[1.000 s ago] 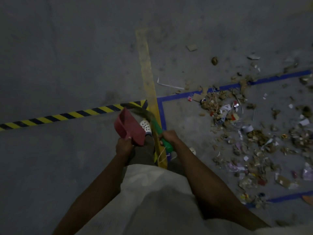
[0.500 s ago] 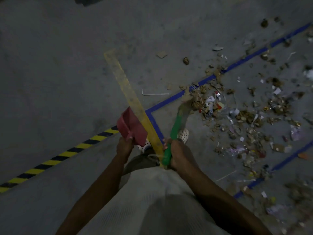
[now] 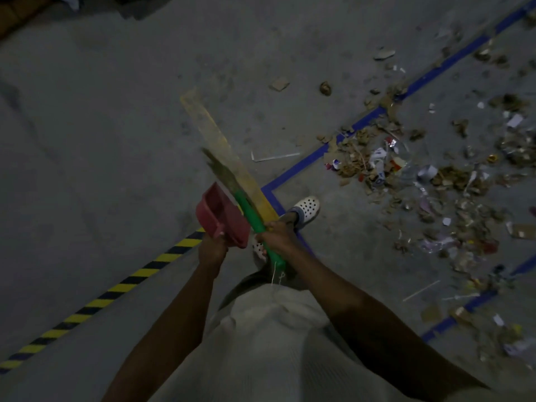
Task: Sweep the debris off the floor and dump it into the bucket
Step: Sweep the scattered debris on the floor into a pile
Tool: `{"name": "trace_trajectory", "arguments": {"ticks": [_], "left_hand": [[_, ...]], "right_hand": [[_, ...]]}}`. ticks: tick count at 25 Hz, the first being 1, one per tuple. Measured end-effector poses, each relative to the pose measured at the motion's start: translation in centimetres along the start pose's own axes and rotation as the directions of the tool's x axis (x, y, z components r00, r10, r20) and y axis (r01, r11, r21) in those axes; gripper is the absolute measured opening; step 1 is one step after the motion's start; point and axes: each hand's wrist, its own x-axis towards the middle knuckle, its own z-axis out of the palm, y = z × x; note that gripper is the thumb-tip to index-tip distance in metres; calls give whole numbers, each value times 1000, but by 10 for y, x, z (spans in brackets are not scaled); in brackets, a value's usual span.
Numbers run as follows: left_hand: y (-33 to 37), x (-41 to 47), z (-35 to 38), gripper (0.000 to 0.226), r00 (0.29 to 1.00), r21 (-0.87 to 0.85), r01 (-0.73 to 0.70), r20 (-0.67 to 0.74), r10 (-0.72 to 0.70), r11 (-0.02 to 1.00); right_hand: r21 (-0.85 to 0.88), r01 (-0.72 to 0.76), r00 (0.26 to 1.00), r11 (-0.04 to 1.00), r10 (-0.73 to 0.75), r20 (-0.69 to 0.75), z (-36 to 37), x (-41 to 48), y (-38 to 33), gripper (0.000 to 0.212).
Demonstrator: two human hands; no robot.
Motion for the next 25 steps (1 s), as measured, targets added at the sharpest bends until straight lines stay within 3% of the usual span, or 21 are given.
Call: {"name": "trace_trajectory", "arguments": {"ticks": [5, 8, 10, 14, 17, 19, 22, 25], "left_hand": [[16, 48, 7, 52, 998, 63, 65, -17, -65, 996], [30, 71, 23, 53, 997, 94, 79, -16, -77, 993], [41, 78, 37, 52, 998, 108, 60, 10, -61, 992], [74, 93, 62, 41, 998, 168, -5, 63, -6, 986], [104, 97, 74, 37, 995, 238, -52, 92, 30, 970], [123, 98, 76, 36, 994, 241, -68, 102, 44, 968], [149, 106, 66, 41, 991, 208, -75, 127, 49, 975], [165, 110, 46, 48, 995, 154, -14, 99, -2, 988]], "right_hand": [[-83, -85, 967, 993, 63, -245, -47, 69, -12, 25], [238, -109, 938, 965, 179, -296, -87, 93, -9, 3], [424, -94, 902, 901, 257, -347, -118, 99, -10, 2], [593, -38, 746, 804, 417, -518, -169, 112, -34, 21], [636, 16, 690, 771, 452, -565, -155, 106, -73, 31], [619, 62, 705, 783, 405, -582, -113, 83, -96, 41], [495, 114, 795, 861, 220, -566, -39, 46, -113, 54], [533, 241, 911, 811, 0, -412, -7, 28, -133, 43]]}}
